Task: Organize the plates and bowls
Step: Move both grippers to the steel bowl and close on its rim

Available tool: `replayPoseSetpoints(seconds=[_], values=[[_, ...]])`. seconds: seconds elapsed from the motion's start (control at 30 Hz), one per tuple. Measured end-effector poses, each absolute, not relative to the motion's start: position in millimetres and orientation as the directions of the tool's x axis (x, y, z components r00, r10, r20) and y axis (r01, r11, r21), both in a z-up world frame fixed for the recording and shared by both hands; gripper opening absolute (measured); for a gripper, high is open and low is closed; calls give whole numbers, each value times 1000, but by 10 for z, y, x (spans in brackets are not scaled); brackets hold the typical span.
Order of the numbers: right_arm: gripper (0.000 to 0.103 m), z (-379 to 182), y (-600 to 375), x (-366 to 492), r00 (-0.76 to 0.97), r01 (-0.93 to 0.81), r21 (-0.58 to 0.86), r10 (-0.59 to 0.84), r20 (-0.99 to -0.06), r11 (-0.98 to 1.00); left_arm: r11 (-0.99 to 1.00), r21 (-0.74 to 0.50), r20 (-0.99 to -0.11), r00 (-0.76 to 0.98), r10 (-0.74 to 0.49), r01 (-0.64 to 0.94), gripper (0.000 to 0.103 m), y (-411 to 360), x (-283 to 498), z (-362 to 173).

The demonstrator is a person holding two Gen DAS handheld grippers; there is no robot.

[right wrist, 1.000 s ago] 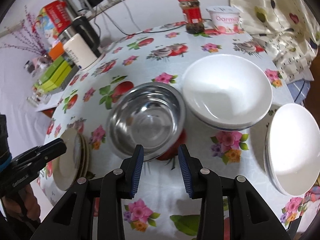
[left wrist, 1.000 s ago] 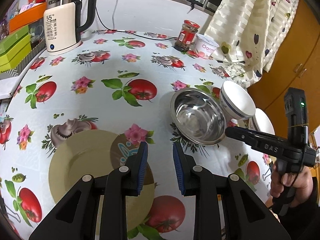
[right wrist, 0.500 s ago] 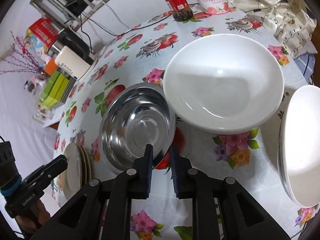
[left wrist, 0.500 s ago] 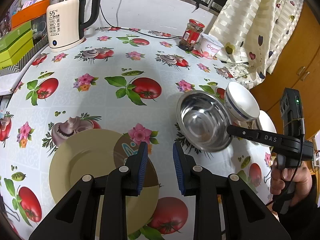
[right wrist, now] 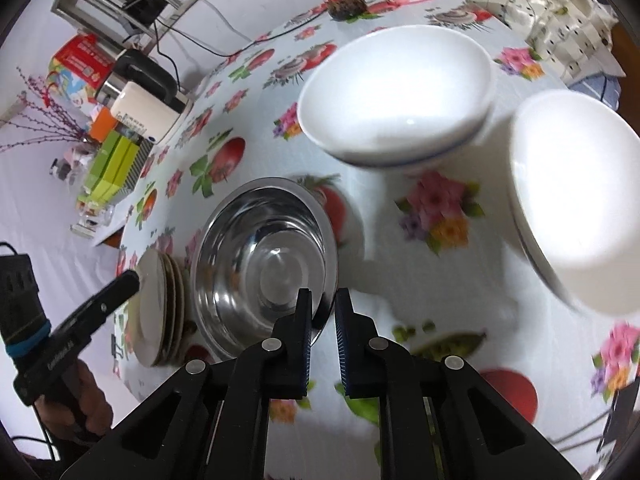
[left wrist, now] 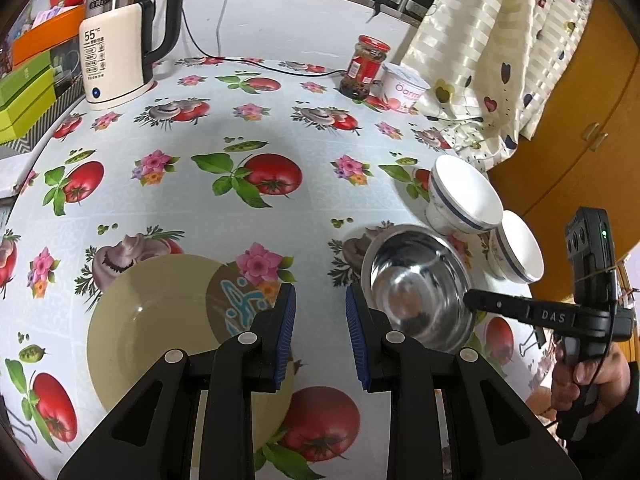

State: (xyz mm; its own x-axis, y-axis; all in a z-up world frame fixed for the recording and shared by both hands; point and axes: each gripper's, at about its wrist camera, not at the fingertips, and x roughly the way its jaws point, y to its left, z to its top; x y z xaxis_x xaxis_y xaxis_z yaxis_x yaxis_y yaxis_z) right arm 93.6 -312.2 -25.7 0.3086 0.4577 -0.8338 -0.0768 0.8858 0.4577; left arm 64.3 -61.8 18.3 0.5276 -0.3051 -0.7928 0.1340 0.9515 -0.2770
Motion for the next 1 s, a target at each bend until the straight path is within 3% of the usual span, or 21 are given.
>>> replayPoseSetpoints(seconds=[0.2, 0.57, 1.0], values=[[14, -191, -3149, 812, 317, -100, 418, 427, -847, 903, 948, -275, -788, 526, -318, 161, 27, -697, 617, 230], [36, 121, -3224, 750, 419, -137, 377, 398, -816, 916, 949, -240, -777, 545, -315, 206, 27, -848, 626, 374], [40, 355, -3257, 752, 494, -165, 319, 359, -792, 933, 947, -207, -775, 549, -313, 248, 27, -1031, 711, 450]])
